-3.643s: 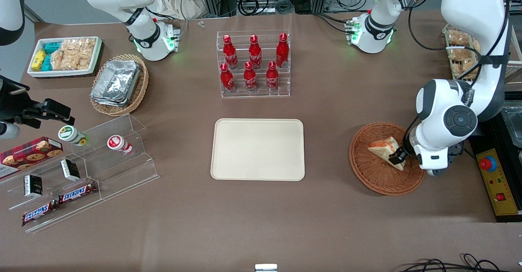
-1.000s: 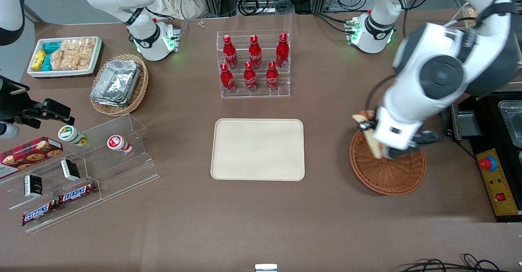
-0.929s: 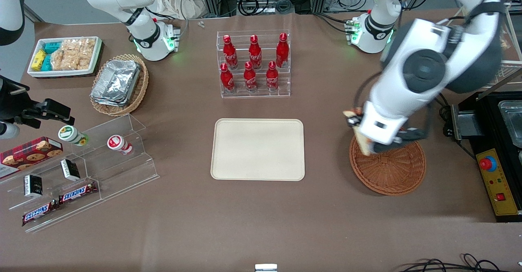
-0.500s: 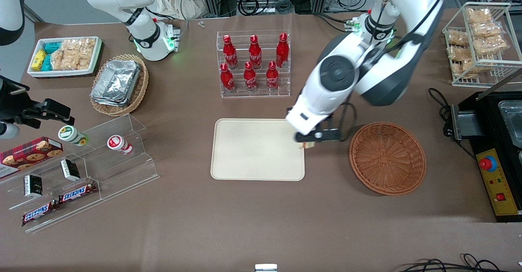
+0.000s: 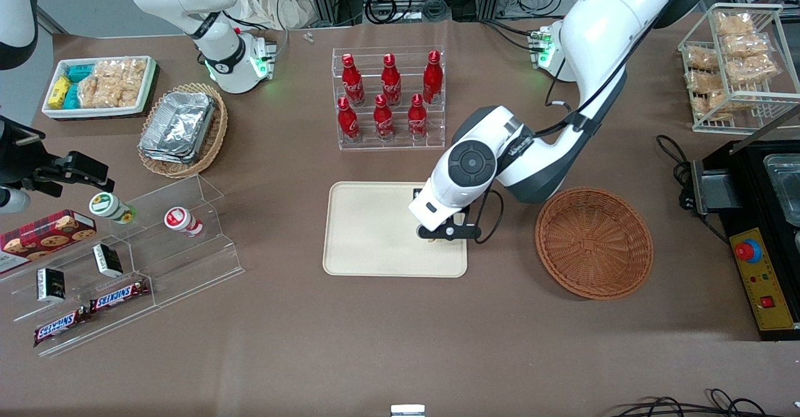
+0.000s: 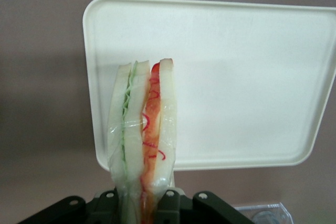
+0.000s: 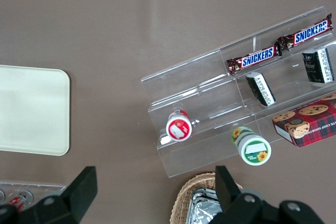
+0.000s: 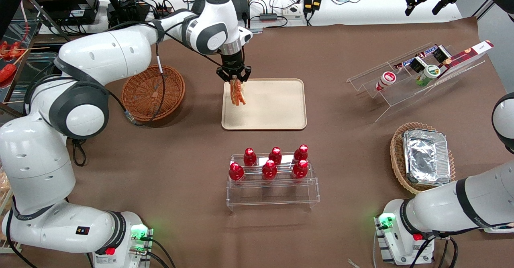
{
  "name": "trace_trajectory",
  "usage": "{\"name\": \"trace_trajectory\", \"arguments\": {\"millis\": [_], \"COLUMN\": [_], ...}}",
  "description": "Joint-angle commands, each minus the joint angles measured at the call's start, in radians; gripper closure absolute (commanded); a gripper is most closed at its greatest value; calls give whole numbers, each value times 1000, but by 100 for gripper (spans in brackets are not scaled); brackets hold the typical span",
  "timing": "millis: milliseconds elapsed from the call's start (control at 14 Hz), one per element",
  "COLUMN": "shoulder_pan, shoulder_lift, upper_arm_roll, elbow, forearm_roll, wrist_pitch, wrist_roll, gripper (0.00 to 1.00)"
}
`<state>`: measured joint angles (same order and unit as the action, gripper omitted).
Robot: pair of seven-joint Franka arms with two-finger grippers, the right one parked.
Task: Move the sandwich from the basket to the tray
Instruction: 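Lower the sandwich onto the white tray and open the left gripper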
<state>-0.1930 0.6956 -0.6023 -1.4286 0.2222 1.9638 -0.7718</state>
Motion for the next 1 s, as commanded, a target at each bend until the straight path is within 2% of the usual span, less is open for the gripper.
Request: {"name": "trace_trajectory", "arguments": {"millis": [0, 786, 857, 929], "shoulder_pan": [-14, -13, -13, -13], "shoulder_lift": [39, 126, 128, 128], "upper_arm_roll": [1, 3, 3, 3], "elbow": [2, -29, -29, -30], "forearm_roll": [69, 173, 175, 175], "wrist_pitch": [15, 58, 58, 58], "wrist_roll": [-47, -47, -49, -50], "gripper": [100, 100, 94, 77]}}
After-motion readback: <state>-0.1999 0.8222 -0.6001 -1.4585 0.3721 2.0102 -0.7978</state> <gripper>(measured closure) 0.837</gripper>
